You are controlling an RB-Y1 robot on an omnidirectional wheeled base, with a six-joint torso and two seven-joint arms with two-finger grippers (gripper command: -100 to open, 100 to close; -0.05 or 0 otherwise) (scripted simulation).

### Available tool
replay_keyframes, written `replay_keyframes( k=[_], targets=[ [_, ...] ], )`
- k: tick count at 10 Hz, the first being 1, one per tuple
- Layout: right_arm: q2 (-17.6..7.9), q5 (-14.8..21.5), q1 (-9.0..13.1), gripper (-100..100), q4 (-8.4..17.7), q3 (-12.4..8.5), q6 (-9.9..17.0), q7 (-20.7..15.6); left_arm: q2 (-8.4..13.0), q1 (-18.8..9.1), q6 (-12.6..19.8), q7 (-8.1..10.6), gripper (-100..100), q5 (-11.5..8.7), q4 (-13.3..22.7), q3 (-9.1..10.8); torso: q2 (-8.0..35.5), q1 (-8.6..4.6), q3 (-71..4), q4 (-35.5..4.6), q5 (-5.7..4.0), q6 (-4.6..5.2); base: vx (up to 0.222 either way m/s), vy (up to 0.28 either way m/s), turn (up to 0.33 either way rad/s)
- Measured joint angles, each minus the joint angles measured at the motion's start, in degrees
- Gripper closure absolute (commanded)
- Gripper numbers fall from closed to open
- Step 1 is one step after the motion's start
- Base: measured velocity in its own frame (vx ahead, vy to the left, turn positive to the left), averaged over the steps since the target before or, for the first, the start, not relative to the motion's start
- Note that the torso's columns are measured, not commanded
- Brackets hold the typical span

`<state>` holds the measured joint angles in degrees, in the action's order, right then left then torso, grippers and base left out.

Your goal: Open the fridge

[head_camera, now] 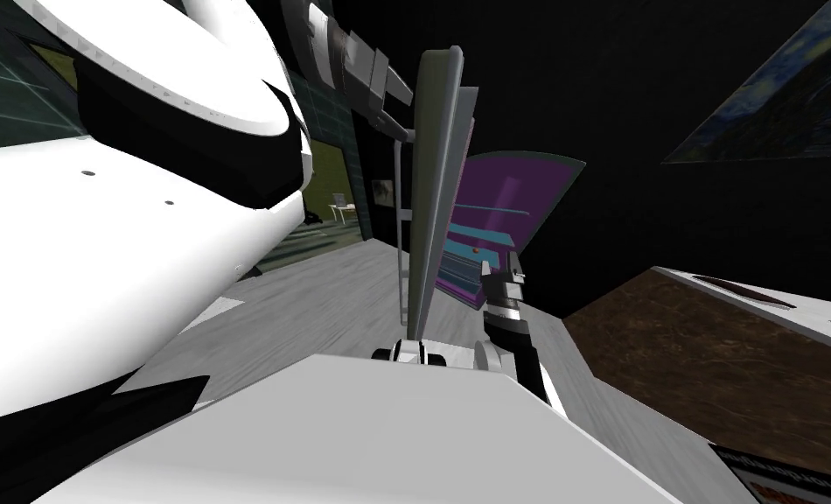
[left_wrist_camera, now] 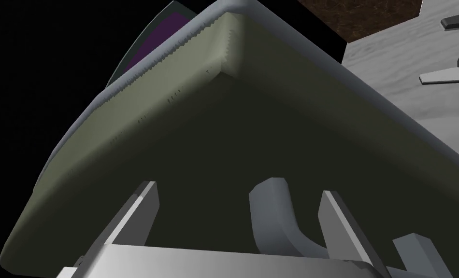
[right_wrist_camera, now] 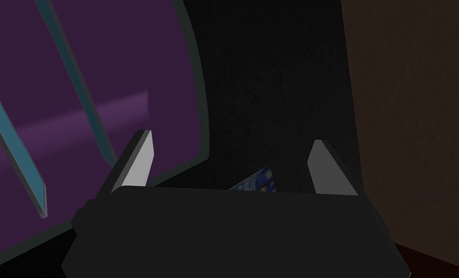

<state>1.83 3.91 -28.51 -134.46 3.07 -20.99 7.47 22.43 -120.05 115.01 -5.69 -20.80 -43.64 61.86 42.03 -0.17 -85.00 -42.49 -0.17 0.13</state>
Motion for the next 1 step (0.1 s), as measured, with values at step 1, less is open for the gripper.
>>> replay_keyframes(
  k=[1],
  targets=[
    [0.00, 0.00, 0.00, 0, 0.00, 0.00, 0.00, 0.00, 0.02, -0.79, 0.00, 0.67, -100, 0.41, 0.68, -0.04, 0.01, -0.11, -0.11, -0.19, -0.07, 0.03, 0.005, 0.015, 0.016]
  ],
)
